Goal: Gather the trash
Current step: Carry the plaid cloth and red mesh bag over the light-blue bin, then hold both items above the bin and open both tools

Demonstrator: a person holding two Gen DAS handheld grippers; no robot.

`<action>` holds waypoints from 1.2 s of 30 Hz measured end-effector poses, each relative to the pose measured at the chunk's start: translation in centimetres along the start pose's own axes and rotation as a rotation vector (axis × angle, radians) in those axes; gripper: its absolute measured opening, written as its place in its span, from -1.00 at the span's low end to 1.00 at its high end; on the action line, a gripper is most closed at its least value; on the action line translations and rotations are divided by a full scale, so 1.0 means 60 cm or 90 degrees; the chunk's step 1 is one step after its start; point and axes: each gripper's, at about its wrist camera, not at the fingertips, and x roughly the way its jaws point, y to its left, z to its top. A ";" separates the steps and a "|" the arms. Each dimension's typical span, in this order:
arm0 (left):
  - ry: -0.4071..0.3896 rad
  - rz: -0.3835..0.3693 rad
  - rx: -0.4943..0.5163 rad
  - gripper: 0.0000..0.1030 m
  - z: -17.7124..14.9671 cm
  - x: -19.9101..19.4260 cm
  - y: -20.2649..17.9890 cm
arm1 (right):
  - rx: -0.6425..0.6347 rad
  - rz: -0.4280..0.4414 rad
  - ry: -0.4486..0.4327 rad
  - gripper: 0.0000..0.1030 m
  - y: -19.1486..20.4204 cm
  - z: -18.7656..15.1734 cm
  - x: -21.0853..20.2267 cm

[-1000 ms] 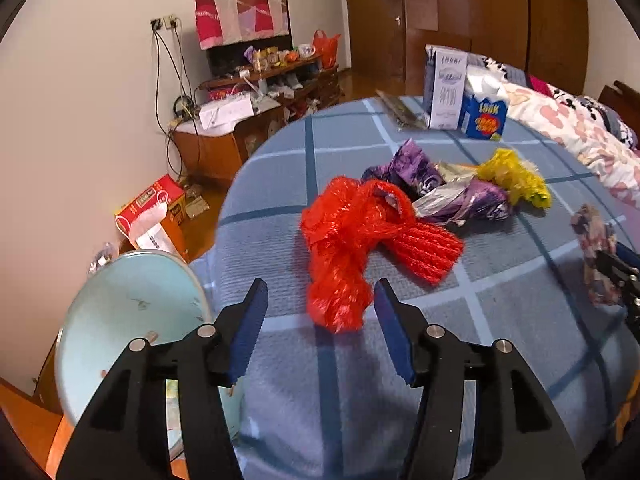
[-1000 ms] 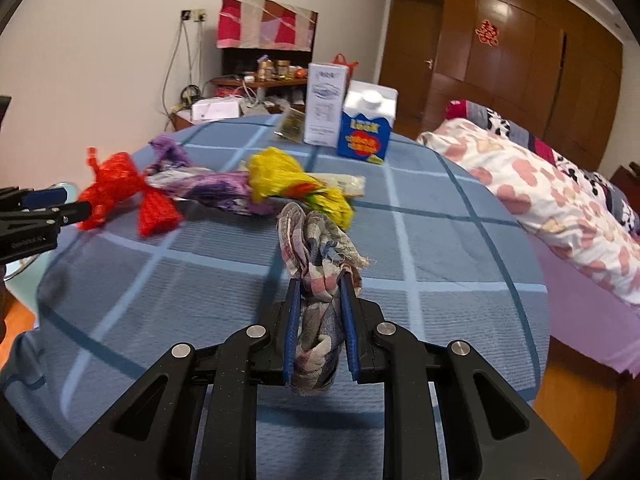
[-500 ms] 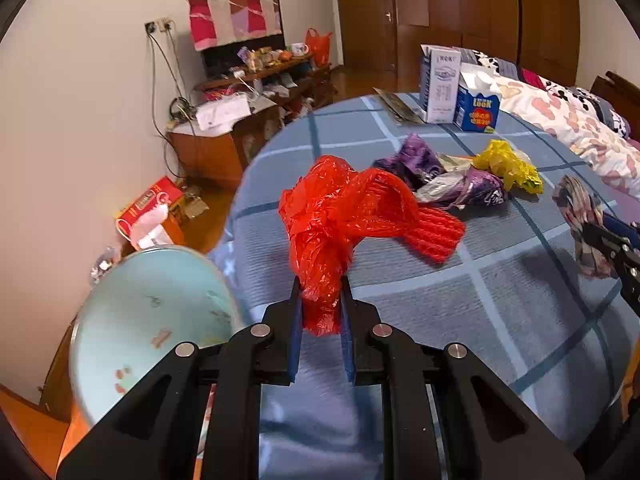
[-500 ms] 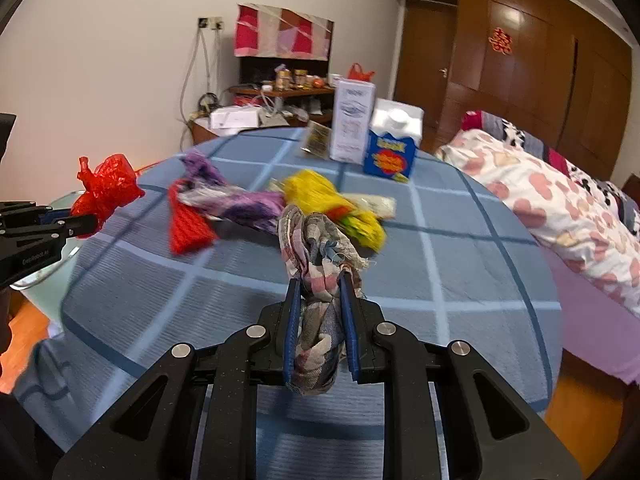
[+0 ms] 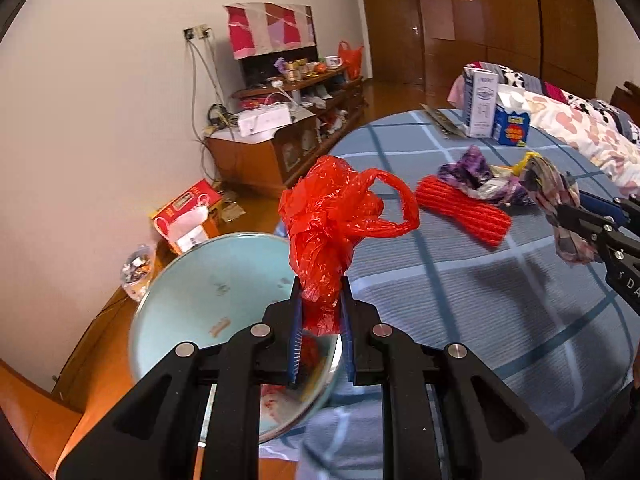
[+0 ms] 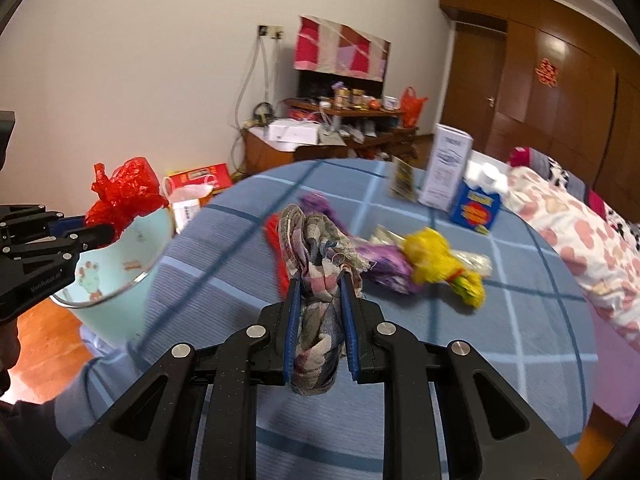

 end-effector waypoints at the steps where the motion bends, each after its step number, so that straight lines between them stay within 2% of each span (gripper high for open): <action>1: 0.000 0.004 -0.002 -0.69 -0.002 -0.001 0.006 | -0.006 0.004 -0.001 -0.60 0.008 0.004 0.002; 17: -0.004 0.072 -0.036 -0.69 -0.030 -0.007 0.085 | -0.085 0.071 -0.020 -0.60 0.126 0.050 0.042; 29: -0.002 0.108 -0.065 -0.69 -0.039 -0.007 0.134 | -0.109 0.099 -0.015 -0.60 0.174 0.071 0.072; 36: 0.001 0.118 -0.075 -0.69 -0.041 -0.003 0.141 | -0.120 0.111 -0.015 -0.60 0.192 0.080 0.080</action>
